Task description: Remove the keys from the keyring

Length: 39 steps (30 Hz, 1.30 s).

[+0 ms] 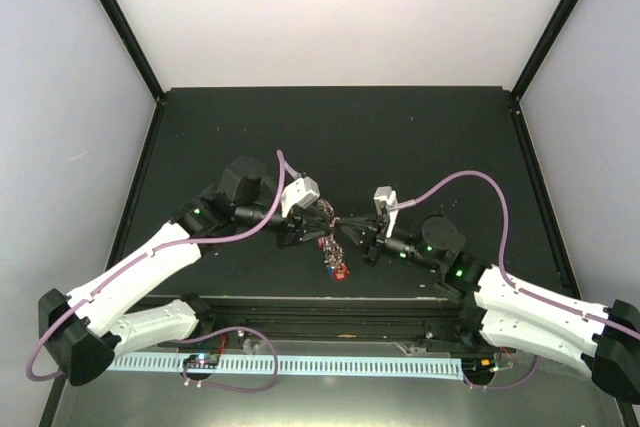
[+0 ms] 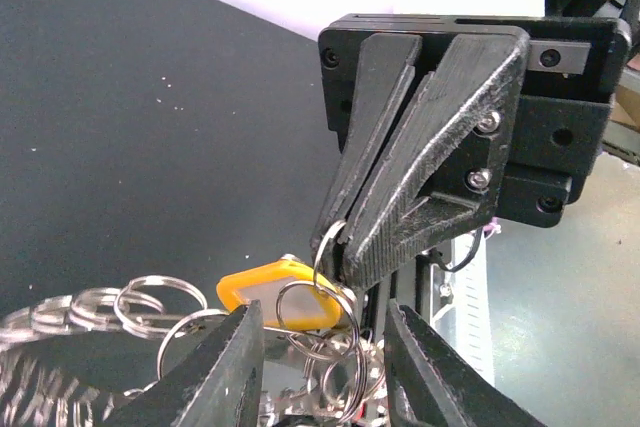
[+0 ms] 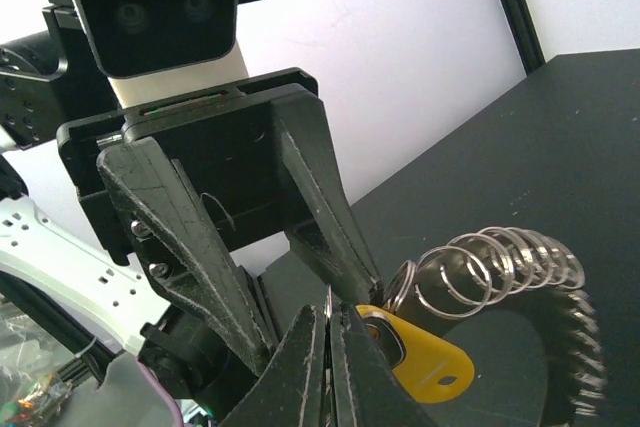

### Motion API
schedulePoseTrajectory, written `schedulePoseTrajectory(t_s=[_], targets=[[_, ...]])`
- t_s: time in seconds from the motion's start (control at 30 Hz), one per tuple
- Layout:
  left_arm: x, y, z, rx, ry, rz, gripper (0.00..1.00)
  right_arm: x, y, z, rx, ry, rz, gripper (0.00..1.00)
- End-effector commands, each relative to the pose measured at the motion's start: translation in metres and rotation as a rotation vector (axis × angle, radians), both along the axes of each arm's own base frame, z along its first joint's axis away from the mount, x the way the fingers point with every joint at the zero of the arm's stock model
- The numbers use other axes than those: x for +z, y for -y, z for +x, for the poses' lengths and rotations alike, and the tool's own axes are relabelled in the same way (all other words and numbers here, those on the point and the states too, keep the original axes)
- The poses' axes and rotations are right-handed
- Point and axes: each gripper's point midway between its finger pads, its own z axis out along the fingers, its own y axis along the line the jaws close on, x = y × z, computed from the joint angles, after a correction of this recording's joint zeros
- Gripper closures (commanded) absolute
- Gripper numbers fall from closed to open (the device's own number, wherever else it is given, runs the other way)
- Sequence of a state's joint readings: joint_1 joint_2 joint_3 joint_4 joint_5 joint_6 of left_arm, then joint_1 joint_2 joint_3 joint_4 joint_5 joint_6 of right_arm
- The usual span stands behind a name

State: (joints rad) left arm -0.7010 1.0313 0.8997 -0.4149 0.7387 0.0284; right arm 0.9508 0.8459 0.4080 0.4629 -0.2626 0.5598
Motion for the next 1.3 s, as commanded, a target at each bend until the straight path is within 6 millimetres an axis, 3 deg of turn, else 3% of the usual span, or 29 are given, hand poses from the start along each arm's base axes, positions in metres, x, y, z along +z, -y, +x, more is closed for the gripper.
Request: schedulePoseTrajectory(t_s=[0.0,0.27,0.67,0.97,1.27], targets=[[0.009,0.005,0.006,0.015,-0.008,-0.003,0.64,0.031,0.000,-0.005,0.026,0.097,0.067,0.99],[0.005,0.006,0.011,0.034,-0.017,0.013,0.64,0.030,-0.003,-0.007,0.050,0.106,0.056,0.99],[0.005,0.006,0.010,0.029,-0.022,0.014,0.98,0.029,0.003,-0.003,0.007,0.110,0.047,0.99],[0.019,0.004,-0.001,-0.017,0.012,-0.035,0.98,0.021,0.015,0.001,-0.054,0.075,0.041,0.99],[0.034,0.001,-0.016,-0.070,0.056,-0.103,0.99,0.014,0.011,-0.002,-0.007,-0.002,0.047,0.99]])
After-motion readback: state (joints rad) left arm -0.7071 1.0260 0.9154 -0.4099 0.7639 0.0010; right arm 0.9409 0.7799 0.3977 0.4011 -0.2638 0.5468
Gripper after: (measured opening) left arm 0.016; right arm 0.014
